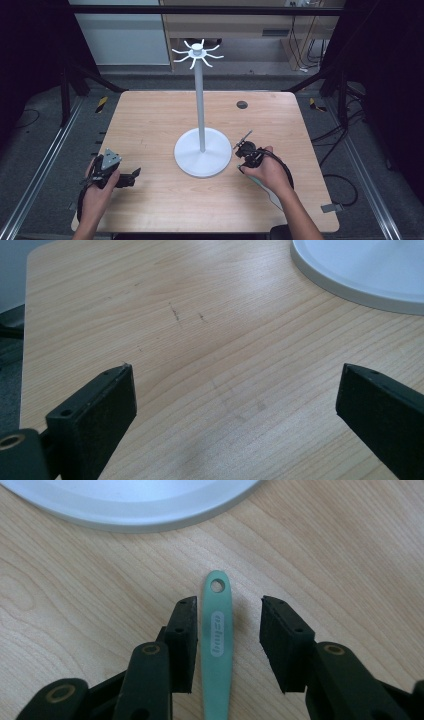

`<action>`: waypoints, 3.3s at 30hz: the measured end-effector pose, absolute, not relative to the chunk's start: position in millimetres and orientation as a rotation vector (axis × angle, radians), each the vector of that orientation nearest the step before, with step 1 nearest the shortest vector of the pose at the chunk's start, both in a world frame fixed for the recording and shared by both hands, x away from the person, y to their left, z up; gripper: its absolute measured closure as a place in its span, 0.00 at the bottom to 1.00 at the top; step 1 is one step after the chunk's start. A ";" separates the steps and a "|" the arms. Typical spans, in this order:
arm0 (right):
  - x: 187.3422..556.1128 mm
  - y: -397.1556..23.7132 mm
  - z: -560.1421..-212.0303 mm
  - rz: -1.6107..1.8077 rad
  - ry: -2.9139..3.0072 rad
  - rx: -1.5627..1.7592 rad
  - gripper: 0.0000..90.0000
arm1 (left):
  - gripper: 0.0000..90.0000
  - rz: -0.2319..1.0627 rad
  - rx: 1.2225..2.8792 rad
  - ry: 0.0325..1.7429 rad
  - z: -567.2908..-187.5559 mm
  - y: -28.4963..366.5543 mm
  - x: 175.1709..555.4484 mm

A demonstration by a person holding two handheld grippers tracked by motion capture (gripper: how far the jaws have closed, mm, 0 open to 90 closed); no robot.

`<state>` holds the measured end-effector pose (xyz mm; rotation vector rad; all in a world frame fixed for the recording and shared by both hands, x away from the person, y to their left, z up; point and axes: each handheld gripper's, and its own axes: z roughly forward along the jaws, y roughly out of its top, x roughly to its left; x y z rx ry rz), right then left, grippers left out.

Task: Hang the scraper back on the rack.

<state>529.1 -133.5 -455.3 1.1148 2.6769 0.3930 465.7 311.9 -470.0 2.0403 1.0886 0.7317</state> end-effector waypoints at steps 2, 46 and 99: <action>529.7 -133.9 -456.0 0.388 2.681 1.111 0.66 | 0.03 0.732 2.040 1.088 -469.9 312.1 465.7; 521.5 -152.5 -428.5 0.570 2.634 1.180 0.83 | 0.03 0.730 2.042 1.083 -469.9 310.7 465.7; 501.1 -194.5 -320.7 1.088 2.169 1.127 0.83 | 0.03 0.734 2.039 1.095 -469.4 314.4 463.7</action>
